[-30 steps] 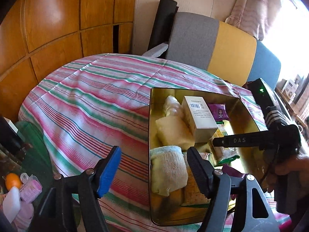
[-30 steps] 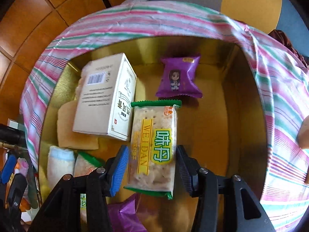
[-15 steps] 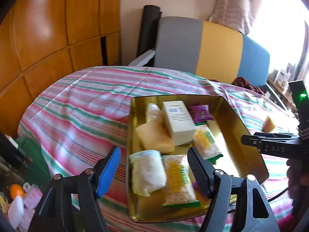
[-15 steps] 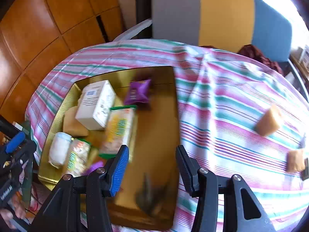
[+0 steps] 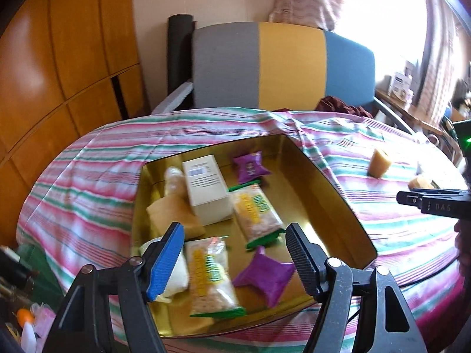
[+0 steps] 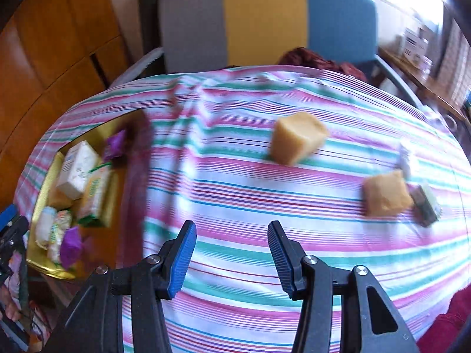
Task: Organize objects
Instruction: 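Move both tools back toward the sponge-cake blocks on the cloth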
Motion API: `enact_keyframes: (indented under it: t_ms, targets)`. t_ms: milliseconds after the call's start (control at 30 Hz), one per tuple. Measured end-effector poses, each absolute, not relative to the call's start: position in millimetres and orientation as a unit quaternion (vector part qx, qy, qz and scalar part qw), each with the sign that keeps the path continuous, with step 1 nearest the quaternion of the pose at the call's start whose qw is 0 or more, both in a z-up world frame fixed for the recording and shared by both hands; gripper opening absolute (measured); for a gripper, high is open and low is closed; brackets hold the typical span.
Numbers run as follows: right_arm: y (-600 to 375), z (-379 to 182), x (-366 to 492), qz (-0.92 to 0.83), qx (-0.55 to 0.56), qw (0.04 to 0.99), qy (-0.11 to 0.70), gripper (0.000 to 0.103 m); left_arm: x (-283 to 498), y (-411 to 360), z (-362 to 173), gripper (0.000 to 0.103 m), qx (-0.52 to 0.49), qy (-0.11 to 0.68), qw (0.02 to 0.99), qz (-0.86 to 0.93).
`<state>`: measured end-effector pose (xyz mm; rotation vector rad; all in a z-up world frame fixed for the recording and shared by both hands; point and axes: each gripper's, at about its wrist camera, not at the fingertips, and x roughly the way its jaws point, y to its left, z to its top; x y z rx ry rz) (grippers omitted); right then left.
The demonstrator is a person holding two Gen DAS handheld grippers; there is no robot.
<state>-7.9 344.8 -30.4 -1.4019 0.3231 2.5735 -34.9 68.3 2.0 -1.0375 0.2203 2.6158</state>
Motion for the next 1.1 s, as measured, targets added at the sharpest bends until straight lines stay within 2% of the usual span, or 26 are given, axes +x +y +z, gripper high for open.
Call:
enact_keyframes:
  t_ms: [367, 567, 700, 1100]
  targets:
    - [442.6, -28.8, 14.9, 0.854, -0.463, 0.201, 0.125, 0.051, -35.5, 125.8, 9.6, 0.072, -0.354, 0.115, 0.208, 0.904]
    - [490.9, -40.1, 28.8, 0.841, -0.446, 0.252, 0.175, 0.051, -39.5, 164.8, 12.8, 0.072, -0.352, 0.136, 0.24, 0.894]
    - [503.6, -45.7, 34.7, 0.833, -0.441, 0.255, 0.215, 0.051, -42.3, 188.7, 13.7, 0.072, -0.347, 0.151, 0.254, 0.89]
    - [519.2, -49.9, 45.3, 0.824, -0.429, 0.259, 0.265, 0.051, -54.2, 265.8, 3.7, 0.072, -0.355, 0.196, 0.293, 0.866]
